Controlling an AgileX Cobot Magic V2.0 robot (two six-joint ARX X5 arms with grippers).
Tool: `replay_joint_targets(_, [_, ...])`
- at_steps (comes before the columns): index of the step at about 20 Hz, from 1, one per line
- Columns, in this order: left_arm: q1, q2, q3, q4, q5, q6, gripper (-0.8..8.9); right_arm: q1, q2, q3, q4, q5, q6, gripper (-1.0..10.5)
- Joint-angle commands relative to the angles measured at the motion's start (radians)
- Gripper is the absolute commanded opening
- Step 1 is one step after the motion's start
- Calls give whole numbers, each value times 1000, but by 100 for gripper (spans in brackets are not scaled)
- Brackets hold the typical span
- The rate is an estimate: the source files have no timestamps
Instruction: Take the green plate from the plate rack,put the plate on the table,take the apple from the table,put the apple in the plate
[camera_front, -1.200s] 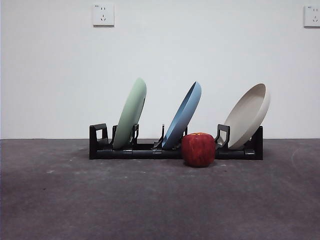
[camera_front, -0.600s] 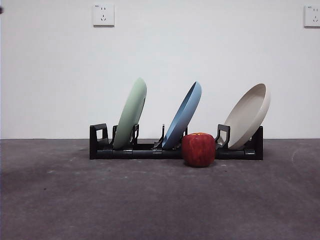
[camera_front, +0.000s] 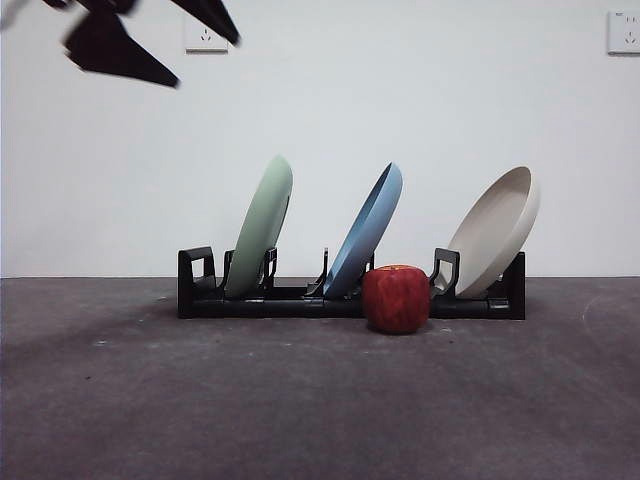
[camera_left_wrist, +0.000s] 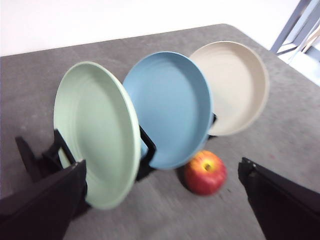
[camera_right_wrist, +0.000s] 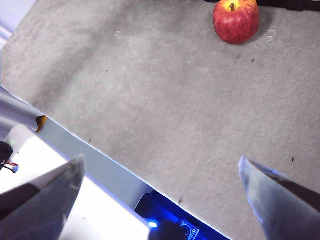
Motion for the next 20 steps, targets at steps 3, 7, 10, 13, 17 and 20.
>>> replay_joint_targets(3, [-34,209,122,40,-62,4,539,3,0,4,1,-2,7,680])
replay_joint_targets(7, [-53,364,212,89,-88,3,538,3,0,4,-2,-2,7,679])
replay_joint_targets(10, [-60,425,224,141,-117,3,539,3,0,4,-5,-2,8,679])
replay_joint_targets(13, [-61,461,224,172,-134,3,538,3,0,4,-4,-2,8,679])
replay_joint_targets(17, [-77,502,224,195,-134,-2,531,3,0,4,-5,-2,8,679])
replay_joint_targets(20, [-90,515,224,194,-138,-1,524,3,0,4,-5,-2,8,657])
